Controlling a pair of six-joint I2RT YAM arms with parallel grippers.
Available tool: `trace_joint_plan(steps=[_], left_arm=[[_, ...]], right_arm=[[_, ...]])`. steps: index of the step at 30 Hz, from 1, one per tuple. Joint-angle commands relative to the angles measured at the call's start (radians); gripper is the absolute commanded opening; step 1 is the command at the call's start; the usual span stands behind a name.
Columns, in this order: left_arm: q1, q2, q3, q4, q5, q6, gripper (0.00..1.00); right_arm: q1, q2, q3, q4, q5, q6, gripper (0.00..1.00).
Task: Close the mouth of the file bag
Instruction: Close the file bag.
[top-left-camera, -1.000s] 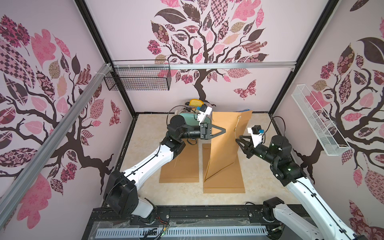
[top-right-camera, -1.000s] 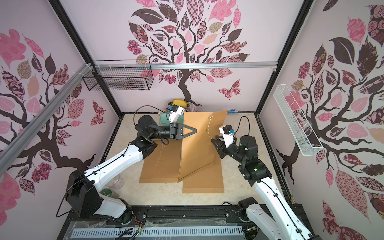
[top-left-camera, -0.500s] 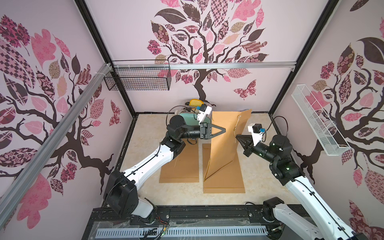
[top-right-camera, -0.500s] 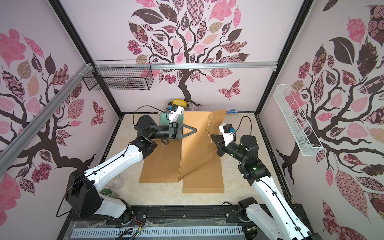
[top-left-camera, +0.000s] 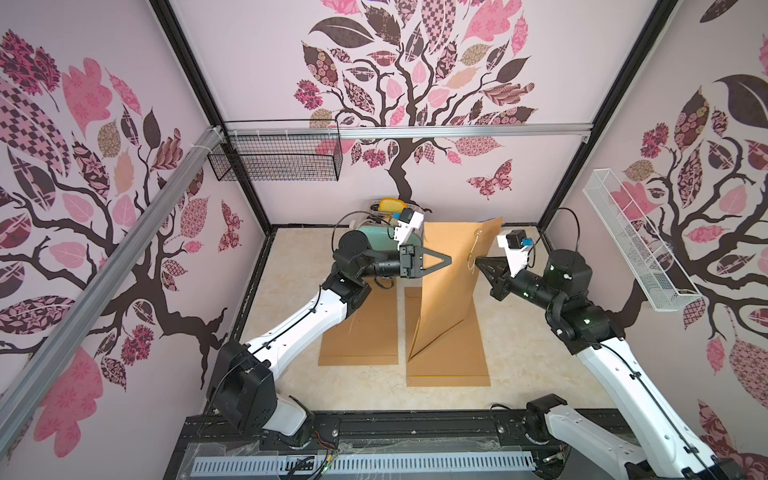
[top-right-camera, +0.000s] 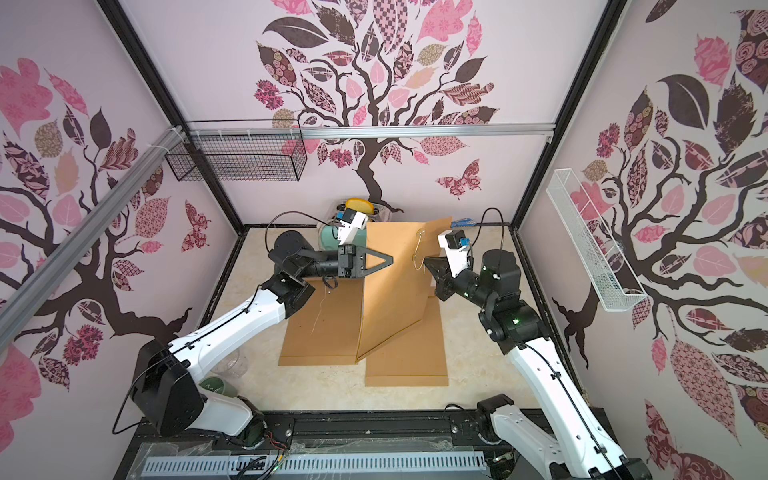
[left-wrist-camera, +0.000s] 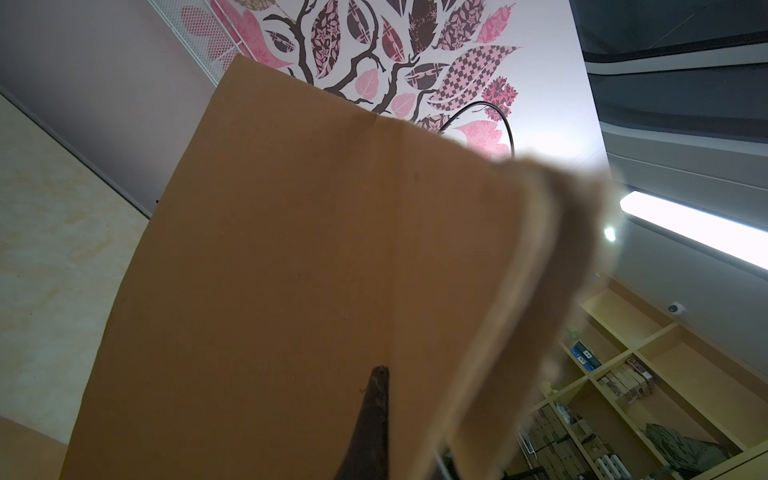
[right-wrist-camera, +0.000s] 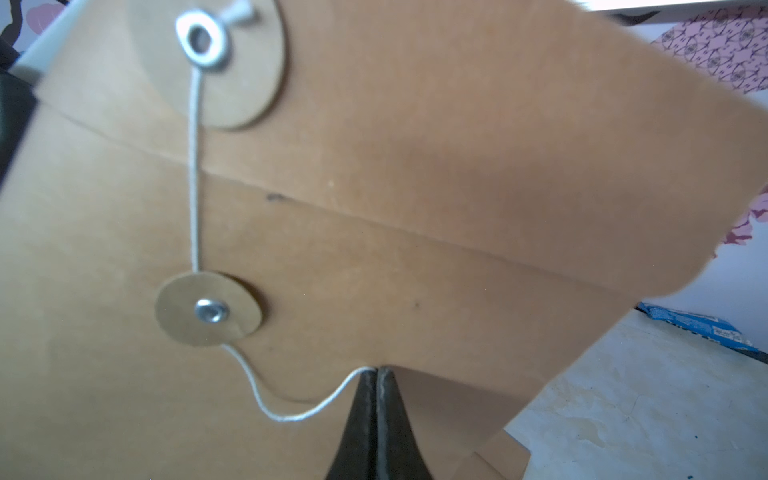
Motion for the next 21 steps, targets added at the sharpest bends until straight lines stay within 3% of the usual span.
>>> trace_joint_plan(steps=[1,7,21], left_arm=[[-0.004,-0.016,0.001,0.042,0.009,0.000,0.00],[-0.003,-0.027,-0.019,0.042,0.012,0.004,0.00],[0.004,-0.039,-0.036,0.091,0.022,-0.034,0.00]], right_arm=[[-0.016,0.028,0.064,-0.111,-0.001,-0.014,0.00],[-0.053,0.085,0.177,-0.149,-0.030,0.051,0.00],[-0.058,0.217,0.442,-0.407,-0.046,0.049,0.00]])
